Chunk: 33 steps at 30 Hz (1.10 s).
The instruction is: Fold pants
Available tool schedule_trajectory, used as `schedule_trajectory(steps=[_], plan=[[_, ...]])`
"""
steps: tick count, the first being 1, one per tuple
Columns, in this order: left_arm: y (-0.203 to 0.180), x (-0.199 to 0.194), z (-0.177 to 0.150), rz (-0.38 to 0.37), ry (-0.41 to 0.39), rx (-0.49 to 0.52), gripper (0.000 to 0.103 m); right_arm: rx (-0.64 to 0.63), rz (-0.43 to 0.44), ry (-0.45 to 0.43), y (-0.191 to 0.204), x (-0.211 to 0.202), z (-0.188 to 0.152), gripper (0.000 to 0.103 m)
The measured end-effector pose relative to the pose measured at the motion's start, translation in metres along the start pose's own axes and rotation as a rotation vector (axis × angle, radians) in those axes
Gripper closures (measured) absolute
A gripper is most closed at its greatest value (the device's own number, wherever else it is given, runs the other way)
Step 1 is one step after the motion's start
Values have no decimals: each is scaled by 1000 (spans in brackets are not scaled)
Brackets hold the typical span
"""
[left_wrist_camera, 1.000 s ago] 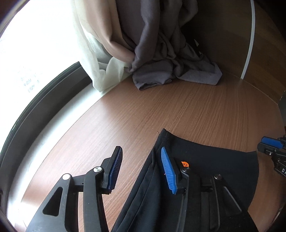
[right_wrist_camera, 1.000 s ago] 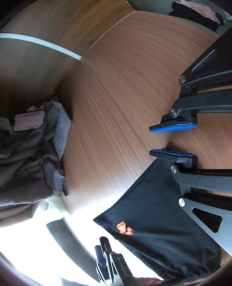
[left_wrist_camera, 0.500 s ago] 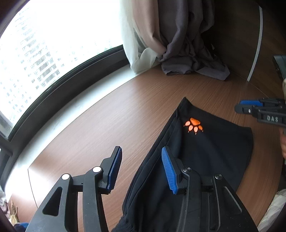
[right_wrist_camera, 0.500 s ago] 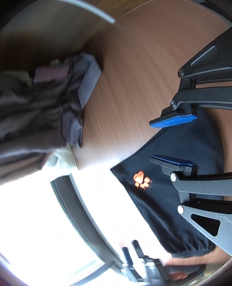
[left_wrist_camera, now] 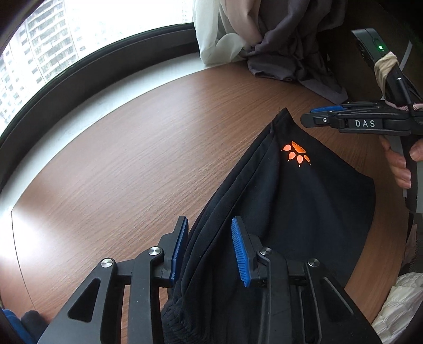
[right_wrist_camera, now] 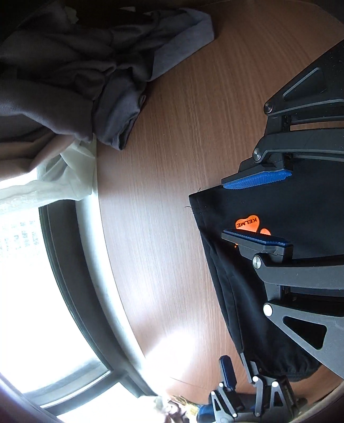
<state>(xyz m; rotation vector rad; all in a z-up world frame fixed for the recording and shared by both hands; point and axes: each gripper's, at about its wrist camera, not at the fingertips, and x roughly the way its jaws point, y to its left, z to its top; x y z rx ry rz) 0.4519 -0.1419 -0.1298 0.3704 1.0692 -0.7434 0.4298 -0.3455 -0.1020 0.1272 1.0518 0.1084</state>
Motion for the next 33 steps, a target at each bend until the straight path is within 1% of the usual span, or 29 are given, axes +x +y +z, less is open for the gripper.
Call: schedule_trajectory(steps=[4, 9, 11, 13, 14, 16, 18, 21, 24, 29, 30, 31, 32, 33], plan=[[-4, 9, 1, -11, 31, 33, 71, -21, 11, 37, -2, 19, 11, 70], [-3, 15, -3, -17, 52, 30, 71, -50, 33, 34, -2, 32, 16, 70], [1, 17, -5, -23, 61, 17, 77, -59, 33, 52, -1, 40, 17, 70], [4, 18, -6, -28, 65, 6, 86, -56, 13, 62, 0, 46, 17, 71], [6, 17, -7, -34, 62, -2, 88, -55, 5, 60, -2, 47, 19, 71], [8, 13, -7, -37, 45, -18, 95, -48, -10, 62, -3, 49, 20, 71], [10, 5, -9, -26, 18, -36, 96, -46, -33, 67, -4, 51, 20, 71], [19, 4, -11, 11, 21, -74, 96, -46, -46, 62, -4, 51, 21, 71], [27, 12, -13, 18, 41, -91, 96, -37, -58, 58, -2, 47, 18, 71], [30, 16, -16, 18, 44, -108, 94, -53, -79, 57, 0, 47, 19, 71], [30, 16, -16, 23, 45, -109, 91, -55, -84, 57, 1, 43, 17, 71], [31, 15, -15, 35, 44, -112, 85, -57, -90, 56, 1, 42, 17, 71], [32, 12, -15, 42, 41, -118, 83, -58, -95, 56, 2, 40, 17, 71], [33, 8, -15, 48, 35, -121, 77, -56, -103, 53, 2, 37, 17, 70]])
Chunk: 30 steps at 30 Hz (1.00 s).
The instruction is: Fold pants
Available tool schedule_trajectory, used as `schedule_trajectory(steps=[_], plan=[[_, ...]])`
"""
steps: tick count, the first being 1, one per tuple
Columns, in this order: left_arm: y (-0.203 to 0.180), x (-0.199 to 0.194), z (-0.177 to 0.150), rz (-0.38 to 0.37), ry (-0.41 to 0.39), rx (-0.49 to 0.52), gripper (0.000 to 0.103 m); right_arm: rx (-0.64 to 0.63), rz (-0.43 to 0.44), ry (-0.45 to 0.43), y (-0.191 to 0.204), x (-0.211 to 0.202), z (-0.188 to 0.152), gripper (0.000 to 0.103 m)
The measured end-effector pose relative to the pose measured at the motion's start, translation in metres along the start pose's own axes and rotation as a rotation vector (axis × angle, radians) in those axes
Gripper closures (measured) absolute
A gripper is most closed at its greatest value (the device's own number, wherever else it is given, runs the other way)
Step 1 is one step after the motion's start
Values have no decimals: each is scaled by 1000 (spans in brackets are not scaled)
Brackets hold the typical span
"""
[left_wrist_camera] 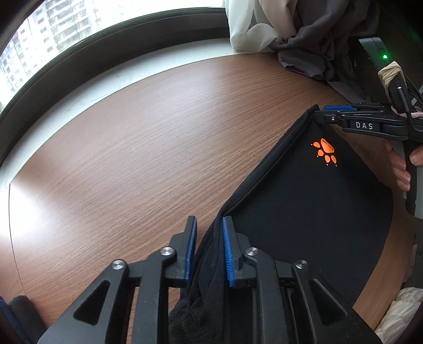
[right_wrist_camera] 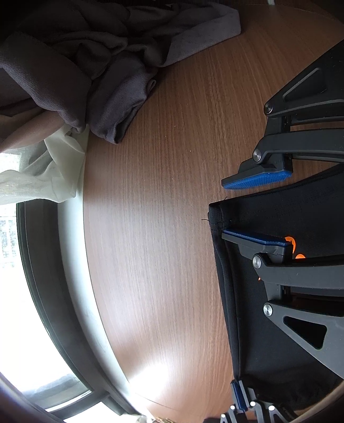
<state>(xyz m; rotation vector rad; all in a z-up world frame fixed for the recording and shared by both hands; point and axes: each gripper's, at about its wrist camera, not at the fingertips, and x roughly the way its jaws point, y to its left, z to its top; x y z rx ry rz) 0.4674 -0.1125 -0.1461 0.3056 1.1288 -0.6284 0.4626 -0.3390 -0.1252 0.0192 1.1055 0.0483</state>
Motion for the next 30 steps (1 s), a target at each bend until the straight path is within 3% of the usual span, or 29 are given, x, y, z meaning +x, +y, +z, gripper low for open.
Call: schedule_trajectory(steps=[7, 9, 10, 22, 30], plan=[[9, -46, 3, 96, -123, -29, 51, -25, -85, -90, 6, -43, -3, 70], [11, -60, 1, 121, -155, -48, 51, -42, -101, -124, 11, -59, -5, 57], [12, -68, 0, 132, -166, -58, 51, -46, -101, -144, 14, -68, -7, 56], [1, -133, -68, 133, -282, -193, 49, -117, -10, -286, 53, -141, -37, 55], [-10, -143, -138, 221, -272, -276, 49, -272, 48, -363, 103, -171, -83, 55]])
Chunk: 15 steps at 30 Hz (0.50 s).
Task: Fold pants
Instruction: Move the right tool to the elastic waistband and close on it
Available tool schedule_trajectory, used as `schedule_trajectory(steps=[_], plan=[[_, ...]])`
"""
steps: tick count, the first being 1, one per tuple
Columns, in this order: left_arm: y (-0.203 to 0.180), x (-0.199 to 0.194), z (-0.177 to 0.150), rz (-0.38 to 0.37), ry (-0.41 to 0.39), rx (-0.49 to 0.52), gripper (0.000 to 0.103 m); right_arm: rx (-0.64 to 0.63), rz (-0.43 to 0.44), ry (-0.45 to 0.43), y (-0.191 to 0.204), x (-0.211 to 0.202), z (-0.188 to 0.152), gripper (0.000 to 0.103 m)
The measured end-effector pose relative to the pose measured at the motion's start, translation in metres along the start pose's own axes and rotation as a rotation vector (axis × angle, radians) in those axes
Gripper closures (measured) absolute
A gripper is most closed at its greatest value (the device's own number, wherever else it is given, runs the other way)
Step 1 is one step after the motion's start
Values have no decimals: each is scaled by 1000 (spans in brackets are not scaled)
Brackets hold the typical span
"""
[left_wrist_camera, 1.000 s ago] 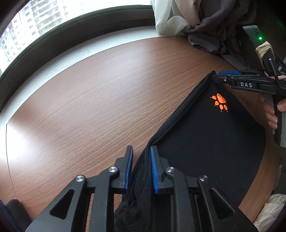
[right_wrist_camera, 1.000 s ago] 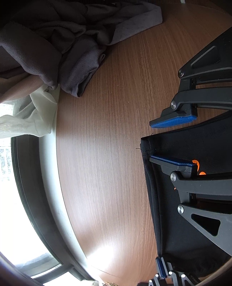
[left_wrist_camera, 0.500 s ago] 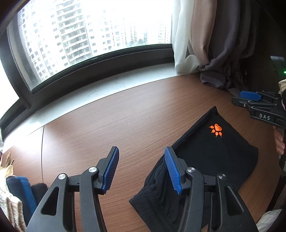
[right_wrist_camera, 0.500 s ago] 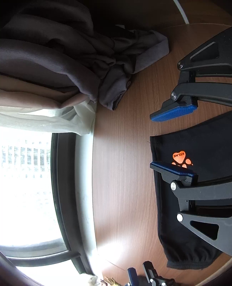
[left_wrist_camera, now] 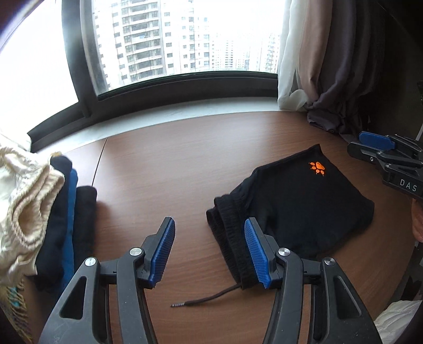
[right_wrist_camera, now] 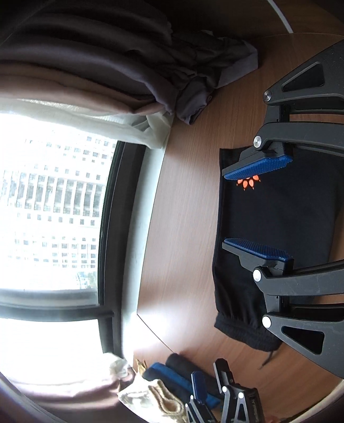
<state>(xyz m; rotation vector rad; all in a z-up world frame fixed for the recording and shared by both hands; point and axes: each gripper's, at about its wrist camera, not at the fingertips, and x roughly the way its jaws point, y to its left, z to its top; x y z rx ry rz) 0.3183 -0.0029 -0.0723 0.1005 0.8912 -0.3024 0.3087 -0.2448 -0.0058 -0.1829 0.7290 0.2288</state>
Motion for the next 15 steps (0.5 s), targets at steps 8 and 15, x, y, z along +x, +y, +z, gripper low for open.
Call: schedule_trajectory(steps=[8, 15], plan=[[19, -17, -50, 15, 32, -122, 49, -148, 140, 10, 68, -10, -28, 55], [44, -17, -80, 13, 58, -200, 49, -376, 208, -11, 136, -14, -55, 47]])
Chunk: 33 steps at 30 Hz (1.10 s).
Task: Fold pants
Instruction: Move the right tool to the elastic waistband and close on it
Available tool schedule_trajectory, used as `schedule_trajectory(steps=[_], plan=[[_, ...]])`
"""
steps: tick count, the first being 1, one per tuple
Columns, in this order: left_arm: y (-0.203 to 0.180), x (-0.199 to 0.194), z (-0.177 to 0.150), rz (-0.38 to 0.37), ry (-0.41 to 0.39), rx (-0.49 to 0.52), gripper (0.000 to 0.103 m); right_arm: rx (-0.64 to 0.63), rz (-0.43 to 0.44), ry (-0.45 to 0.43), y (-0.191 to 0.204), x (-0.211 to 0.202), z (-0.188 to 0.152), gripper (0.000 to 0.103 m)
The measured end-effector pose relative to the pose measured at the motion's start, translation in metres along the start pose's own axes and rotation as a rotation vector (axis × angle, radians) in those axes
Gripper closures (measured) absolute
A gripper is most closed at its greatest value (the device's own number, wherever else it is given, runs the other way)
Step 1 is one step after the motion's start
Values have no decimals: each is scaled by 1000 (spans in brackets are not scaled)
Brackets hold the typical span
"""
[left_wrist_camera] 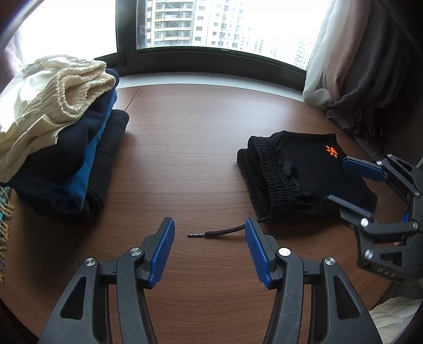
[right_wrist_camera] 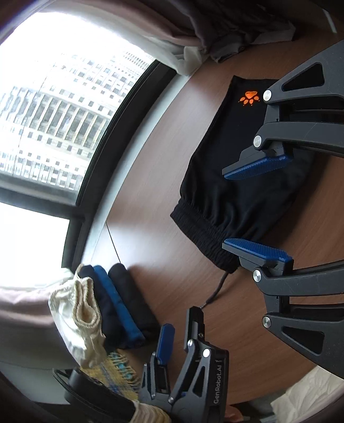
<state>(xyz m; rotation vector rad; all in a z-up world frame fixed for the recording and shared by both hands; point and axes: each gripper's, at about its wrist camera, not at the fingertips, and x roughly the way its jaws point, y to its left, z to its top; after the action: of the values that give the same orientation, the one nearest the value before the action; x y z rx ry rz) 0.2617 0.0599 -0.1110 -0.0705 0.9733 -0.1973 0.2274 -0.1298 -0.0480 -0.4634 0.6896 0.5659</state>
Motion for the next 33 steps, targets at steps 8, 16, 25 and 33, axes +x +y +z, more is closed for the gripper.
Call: schedule_trajectory(steps=[8, 16, 25, 33], plan=[[26, 10, -16, 18, 44, -40, 49, -279, -13, 37, 57, 35, -4, 43], [34, 21, -18, -13, 76, -46, 49, -387, -66, 106, 70, 63, -9, 43], [31, 27, -11, -28, 91, -24, 49, -336, -35, 136, 64, 73, -11, 43], [29, 32, -6, -36, 98, -35, 49, -205, 32, 134, 50, 76, -10, 61]])
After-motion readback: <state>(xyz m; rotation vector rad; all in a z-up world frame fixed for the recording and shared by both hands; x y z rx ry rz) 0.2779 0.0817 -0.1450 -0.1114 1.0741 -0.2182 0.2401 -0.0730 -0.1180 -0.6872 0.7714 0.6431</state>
